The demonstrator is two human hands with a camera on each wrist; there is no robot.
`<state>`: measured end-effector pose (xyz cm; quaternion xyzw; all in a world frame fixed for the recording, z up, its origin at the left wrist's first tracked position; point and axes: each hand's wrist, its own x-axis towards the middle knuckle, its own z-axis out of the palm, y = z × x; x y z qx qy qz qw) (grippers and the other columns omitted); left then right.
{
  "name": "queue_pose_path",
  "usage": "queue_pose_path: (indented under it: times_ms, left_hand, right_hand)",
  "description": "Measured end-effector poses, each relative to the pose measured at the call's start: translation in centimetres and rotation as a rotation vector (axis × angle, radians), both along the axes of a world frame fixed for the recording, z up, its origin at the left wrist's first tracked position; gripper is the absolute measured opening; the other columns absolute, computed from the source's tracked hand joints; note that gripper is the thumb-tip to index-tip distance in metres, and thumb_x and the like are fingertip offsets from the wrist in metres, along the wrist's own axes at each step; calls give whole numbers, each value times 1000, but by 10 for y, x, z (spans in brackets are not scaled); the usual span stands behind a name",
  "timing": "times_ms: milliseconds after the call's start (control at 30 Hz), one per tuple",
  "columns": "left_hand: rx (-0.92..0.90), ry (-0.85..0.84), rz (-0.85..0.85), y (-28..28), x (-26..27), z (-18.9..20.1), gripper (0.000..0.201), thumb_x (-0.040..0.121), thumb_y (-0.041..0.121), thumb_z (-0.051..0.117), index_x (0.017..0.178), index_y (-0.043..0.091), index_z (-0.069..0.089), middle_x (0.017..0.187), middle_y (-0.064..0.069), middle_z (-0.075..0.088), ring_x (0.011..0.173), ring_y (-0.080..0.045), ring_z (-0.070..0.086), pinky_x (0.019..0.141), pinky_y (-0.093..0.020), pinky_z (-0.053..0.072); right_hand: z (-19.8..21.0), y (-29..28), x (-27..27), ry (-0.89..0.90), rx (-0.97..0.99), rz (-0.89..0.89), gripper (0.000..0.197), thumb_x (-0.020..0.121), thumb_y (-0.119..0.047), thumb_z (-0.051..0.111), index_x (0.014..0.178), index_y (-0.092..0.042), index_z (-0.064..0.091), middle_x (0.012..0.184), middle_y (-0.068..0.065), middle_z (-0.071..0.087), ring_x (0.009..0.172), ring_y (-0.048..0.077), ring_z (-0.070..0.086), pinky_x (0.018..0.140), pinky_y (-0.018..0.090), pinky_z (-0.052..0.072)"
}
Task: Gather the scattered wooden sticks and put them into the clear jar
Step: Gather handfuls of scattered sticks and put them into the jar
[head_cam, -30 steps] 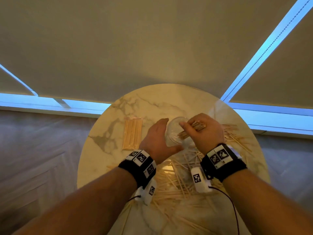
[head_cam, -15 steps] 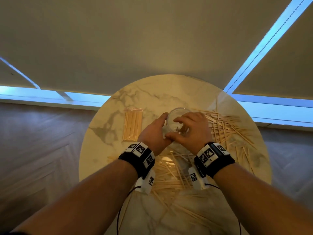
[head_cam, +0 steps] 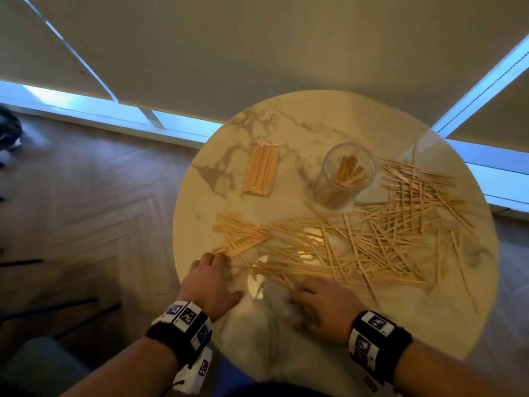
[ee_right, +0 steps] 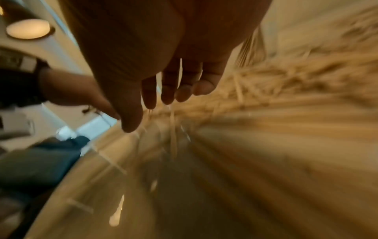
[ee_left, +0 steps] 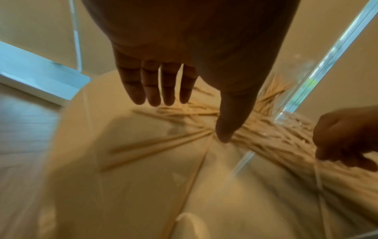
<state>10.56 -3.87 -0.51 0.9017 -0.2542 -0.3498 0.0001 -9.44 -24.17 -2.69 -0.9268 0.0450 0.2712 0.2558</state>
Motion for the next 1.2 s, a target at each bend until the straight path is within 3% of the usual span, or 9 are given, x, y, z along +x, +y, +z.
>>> queue_pose_path:
  times_ms: [133,300,400,533,633,733,900,1067,1200]
  left_hand:
    - [89,3,-11,15,-10,-15,89,74,62,70,146,21,37,145,-3,43,129,-29,48,106,-44,48]
    - [-15,5,-122,-2,-9,-24,44,90,35,60,130,21,52,136,-2,53,121,-28,54,97,-42,50]
    - [-39,-24,-291,-18,-3,-28,33,97,22,48,128,22,59,135,-2,54,122,-29,54,97,-42,47]
    - [-114,-123,-362,-27,17,-27,39,95,32,57,133,25,56,137,-1,52,122,-28,51,95,-41,48]
    - [-135,-120,-218,-17,36,-17,77,82,58,71,146,26,42,141,1,46,126,-27,47,99,-43,50]
    - [-58,-87,-131,8,46,-14,104,69,67,75,153,26,29,145,2,39,131,-27,43,102,-45,51]
    - [-54,-56,-179,18,49,-23,74,76,52,70,140,25,46,137,3,45,124,-25,49,96,-41,51]
    - [-182,-125,-168,3,57,-37,49,92,39,62,137,20,54,139,-3,51,123,-30,51,97,-44,50]
    - [-273,-128,-12,0,62,-46,74,89,42,73,150,17,40,146,-9,44,128,-33,49,109,-41,42]
  right_hand:
    - [-19,9,2,36,-17,-16,47,94,-41,53,140,-33,51,142,-4,46,127,26,46,99,39,49]
    - [-24,-5,20,-29,-69,-111,38,96,-35,54,132,-29,62,137,-6,54,125,22,51,101,34,48]
    - [-22,-15,34,-52,-85,-162,33,98,-28,53,129,-31,65,132,-8,57,124,20,52,104,35,46]
    - [-11,-24,58,-78,-136,-208,32,96,-30,57,127,-30,66,125,-6,59,119,21,54,98,36,50]
    - [0,-20,86,-183,-156,-158,50,85,-41,69,133,-28,59,132,-1,56,123,26,50,99,42,50]
    - [5,-6,126,-193,-167,-112,92,74,-62,75,150,-26,40,153,4,41,139,29,38,112,48,42]
    - [-8,21,182,-83,-242,3,126,63,-67,81,159,-19,16,162,6,25,147,30,26,120,52,30]
    - [-14,27,187,-61,-258,142,81,79,-39,75,149,-20,40,149,5,41,133,29,41,109,45,40]
    - [-16,27,181,-31,-197,109,56,84,-28,67,137,-18,52,139,6,50,122,30,48,99,44,47]
